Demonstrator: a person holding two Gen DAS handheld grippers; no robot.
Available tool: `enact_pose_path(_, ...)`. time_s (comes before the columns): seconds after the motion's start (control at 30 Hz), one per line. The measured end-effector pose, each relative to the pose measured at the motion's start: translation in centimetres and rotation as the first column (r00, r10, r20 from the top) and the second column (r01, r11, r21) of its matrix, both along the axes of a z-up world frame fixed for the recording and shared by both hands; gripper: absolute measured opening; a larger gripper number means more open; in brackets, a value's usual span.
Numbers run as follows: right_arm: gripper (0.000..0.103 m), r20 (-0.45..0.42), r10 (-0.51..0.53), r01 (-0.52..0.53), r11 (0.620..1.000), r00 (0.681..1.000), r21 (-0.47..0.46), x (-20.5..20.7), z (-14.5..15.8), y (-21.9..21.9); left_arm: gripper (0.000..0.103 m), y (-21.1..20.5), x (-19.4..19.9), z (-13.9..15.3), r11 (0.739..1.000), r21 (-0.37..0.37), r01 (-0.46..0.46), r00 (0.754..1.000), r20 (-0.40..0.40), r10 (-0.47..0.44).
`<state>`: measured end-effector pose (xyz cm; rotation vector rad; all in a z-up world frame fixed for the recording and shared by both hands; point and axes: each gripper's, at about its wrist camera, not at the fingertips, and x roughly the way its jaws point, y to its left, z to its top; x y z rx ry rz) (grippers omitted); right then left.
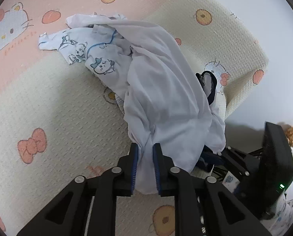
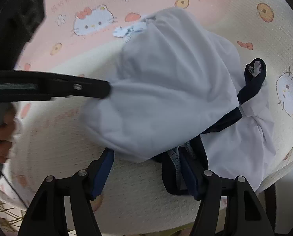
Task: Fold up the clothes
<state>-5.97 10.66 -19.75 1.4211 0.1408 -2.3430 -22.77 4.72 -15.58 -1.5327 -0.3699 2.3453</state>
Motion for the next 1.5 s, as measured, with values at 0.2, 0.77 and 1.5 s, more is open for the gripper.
enact_pose_path(0.2,0.025,0.002,-0.08,0.08,0.996,0.997,-0.04,-1.3,0.1,0.9,0.063,-1.9,1.4,-0.1,0.999,0.027,-0.041,0.998,0.042,0.039)
enact_pose_path(0.77,0.02,0.016,-0.176,0.172,0.937,0.984,-0.303,-5.5,4.1,2.1,0.063,5.5,-0.9,1.6,0.993,-0.095,0.073,0.992,-0.097,-0.082)
enact_pose_path(1.5,0.06,0.008,-0.125,0.122,0.96,0.992,-0.253,-4.8,4.9,2.1,0.009,0.7,-3.8,4.9,1.0,-0.005,0.004,0.998,-0.062,-0.004)
